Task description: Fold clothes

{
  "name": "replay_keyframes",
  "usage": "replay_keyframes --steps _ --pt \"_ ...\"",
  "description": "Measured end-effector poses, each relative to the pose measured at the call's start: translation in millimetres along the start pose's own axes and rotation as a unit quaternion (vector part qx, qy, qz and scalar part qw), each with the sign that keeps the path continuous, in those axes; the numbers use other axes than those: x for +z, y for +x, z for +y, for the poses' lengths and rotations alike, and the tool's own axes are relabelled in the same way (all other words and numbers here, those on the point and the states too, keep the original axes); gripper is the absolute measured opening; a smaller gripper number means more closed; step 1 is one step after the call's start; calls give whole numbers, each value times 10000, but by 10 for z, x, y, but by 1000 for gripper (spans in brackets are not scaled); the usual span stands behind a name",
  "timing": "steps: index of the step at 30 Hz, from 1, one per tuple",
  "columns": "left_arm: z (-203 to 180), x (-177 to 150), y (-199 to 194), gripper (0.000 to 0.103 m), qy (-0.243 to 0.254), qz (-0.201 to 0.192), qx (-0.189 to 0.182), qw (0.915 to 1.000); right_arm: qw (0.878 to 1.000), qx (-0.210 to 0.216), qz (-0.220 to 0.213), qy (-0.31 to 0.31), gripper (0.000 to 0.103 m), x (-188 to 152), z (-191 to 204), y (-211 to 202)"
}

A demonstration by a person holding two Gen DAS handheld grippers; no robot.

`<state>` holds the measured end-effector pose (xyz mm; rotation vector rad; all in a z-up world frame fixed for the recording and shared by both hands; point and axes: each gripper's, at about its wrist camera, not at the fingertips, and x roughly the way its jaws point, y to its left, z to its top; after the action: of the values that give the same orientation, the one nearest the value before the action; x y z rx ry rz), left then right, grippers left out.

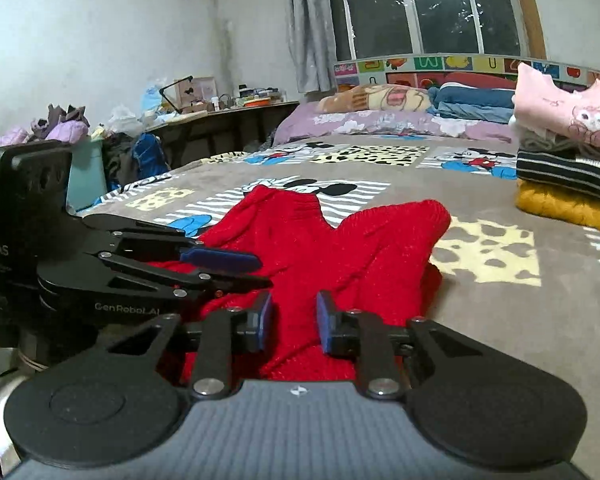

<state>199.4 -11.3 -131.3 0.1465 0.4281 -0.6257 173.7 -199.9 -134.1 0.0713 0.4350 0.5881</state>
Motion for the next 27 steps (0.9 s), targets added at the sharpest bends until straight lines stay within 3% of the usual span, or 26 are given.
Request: replay_keyframes --steps 4,6,9,12,16,18,22,27 --pt "40 24 -115 28 -144 -100 -142 9997 9998 88 -125 125 23 -10 35 -105" --pt "70 78 -207 30 -244 -234 -165 9993 9995 145 -273 70 29 37 68 -205" --pt "77 213 -257 51 -111 -528 -107 9985 9984 81 -511 -244 38 171 127 -295" --pt "110 342 -180 51 168 -719 -41 9973 9971 -48 -662 -360 42 327 48 -225" --pt "205 289 20 51 319 -452 78 9984 9966 -110 -767 -293 42 436 -169 -57" --pt "275 211 81 51 221 -194 251 9993 9976 -138 -666 -136 42 425 -315 61" --pt "336 153 68 51 -79 -67 468 9989 9981 26 -377 488 42 341 -596 307" --pt "358 130 139 51 -337 114 482 9982 9957 233 -252 856 43 258 -710 388"
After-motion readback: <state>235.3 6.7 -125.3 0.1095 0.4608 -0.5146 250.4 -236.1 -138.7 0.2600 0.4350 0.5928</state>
